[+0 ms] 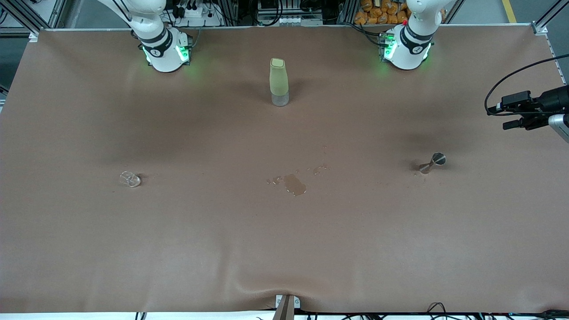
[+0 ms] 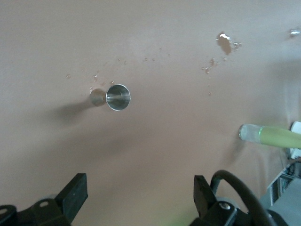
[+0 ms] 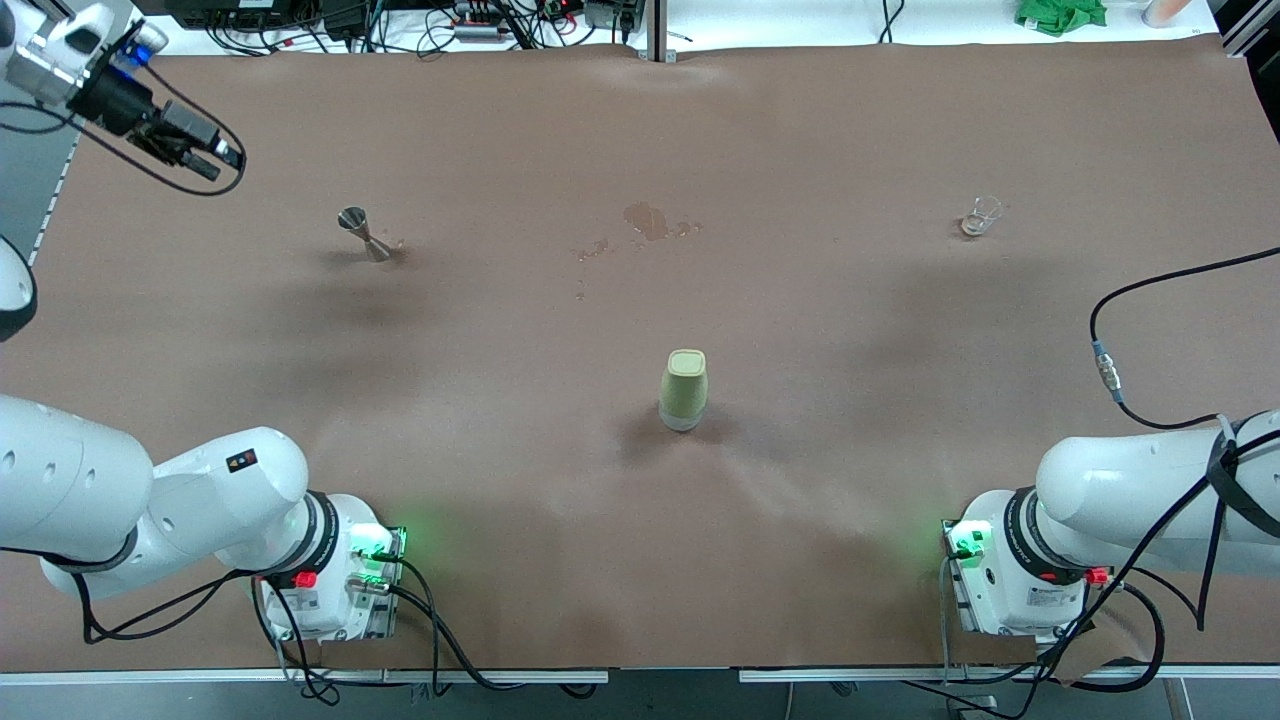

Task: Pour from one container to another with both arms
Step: 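Move the left gripper toward the jigger while the right gripper approaches the beaker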

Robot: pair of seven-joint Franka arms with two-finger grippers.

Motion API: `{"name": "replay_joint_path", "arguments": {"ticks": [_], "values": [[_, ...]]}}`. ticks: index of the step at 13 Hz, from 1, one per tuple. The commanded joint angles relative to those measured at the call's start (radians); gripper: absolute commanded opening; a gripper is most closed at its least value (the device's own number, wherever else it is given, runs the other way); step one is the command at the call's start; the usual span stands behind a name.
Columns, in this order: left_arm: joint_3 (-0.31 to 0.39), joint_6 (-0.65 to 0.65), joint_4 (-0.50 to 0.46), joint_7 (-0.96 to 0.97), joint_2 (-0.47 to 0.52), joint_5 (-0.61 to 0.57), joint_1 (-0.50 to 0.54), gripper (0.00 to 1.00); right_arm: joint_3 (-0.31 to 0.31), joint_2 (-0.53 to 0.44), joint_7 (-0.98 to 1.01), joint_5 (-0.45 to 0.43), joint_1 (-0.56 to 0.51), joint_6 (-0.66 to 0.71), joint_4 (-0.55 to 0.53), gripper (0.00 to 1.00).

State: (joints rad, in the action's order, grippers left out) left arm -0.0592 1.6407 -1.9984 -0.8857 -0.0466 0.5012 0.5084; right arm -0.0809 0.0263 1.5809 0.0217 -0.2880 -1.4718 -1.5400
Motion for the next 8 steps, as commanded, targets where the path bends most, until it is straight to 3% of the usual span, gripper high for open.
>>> {"name": "replay_joint_path", "arguments": {"ticks": [1,3,6,8], "values": [[-0.008,0.011,0.000,-0.129,-0.079,0.054,0.062,1.00,0.012,0.006,0.224,0.027,-0.031,-0.010,-0.002,1.00],[-0.008,0.008,0.004,-0.252,-0.155,0.089,0.111,1.00,0.001,0.021,0.347,0.096,-0.062,-0.009,-0.008,1.00],[-0.008,-0.001,0.033,-0.448,-0.280,0.151,0.171,1.00,-0.063,0.053,0.444,0.226,-0.085,-0.012,-0.069,1.00],[-0.010,-0.050,0.090,-0.591,-0.367,0.196,0.183,1.00,-0.123,0.127,0.534,0.323,-0.080,-0.010,-0.075,1.00]]}}
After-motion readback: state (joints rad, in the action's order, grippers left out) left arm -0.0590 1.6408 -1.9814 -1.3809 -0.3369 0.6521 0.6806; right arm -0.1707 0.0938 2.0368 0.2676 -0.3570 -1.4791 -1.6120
